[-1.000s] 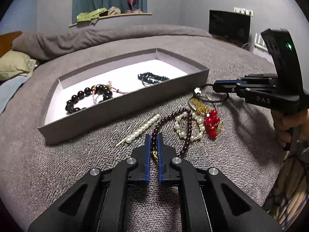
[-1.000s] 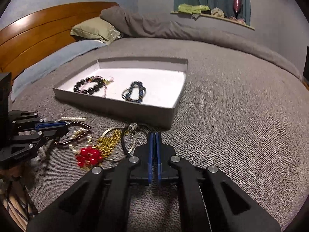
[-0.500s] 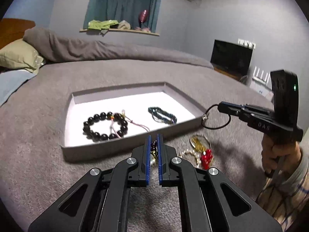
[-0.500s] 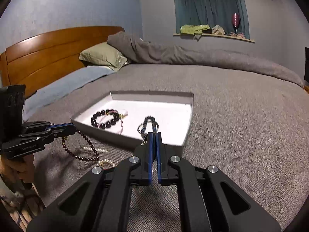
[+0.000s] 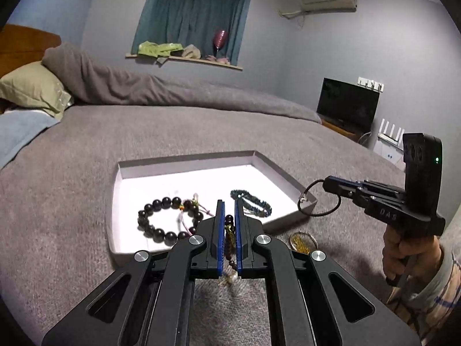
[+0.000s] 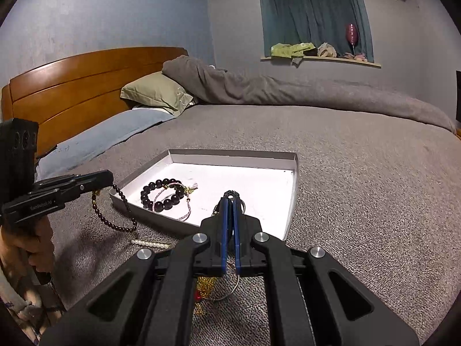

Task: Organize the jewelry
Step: 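Carry brown bead bracelet with left tool while right tool carries black hair tie to tray, then open left tool releasing brown bracelet while right tool releases hair tie in tray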

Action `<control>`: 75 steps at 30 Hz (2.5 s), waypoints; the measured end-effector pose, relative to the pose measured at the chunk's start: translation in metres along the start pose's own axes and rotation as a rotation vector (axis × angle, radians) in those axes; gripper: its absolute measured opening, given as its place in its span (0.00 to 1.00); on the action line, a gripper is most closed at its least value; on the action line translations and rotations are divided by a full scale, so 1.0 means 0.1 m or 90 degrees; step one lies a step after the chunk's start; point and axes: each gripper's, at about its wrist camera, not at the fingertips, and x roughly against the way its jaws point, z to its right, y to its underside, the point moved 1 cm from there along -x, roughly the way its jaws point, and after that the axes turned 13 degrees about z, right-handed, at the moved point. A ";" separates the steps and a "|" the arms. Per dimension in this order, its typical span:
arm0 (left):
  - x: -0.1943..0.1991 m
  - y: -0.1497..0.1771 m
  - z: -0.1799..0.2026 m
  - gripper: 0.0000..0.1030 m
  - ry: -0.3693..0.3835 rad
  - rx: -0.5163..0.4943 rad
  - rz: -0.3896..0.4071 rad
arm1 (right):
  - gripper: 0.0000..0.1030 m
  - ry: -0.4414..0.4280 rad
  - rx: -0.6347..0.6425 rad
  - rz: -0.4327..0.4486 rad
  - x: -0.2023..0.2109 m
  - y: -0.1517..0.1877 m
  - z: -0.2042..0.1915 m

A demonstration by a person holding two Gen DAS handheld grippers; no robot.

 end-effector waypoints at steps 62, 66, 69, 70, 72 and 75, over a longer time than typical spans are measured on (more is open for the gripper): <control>-0.94 0.15 -0.60 0.09 -0.160 0.001 -0.126 | 0.05 0.044 0.028 -0.143 -1.14 0.17 0.19; -0.92 0.14 -0.58 0.42 -0.168 -0.005 -0.117 | 0.22 0.043 0.032 -0.140 -1.12 0.17 0.19; -0.88 0.12 -0.54 0.68 -0.165 -0.014 -0.100 | 0.30 0.039 0.031 -0.132 -1.08 0.16 0.19; -0.86 0.11 -0.51 0.69 -0.165 -0.021 -0.095 | 0.31 0.038 0.031 -0.129 -1.07 0.15 0.18; -0.85 0.11 -0.47 0.73 -0.166 -0.038 -0.092 | 0.39 0.038 0.034 -0.121 -1.04 0.13 0.18; -0.81 0.11 -0.43 0.80 -0.164 -0.046 -0.085 | 0.44 0.034 0.031 -0.107 -0.98 0.10 0.19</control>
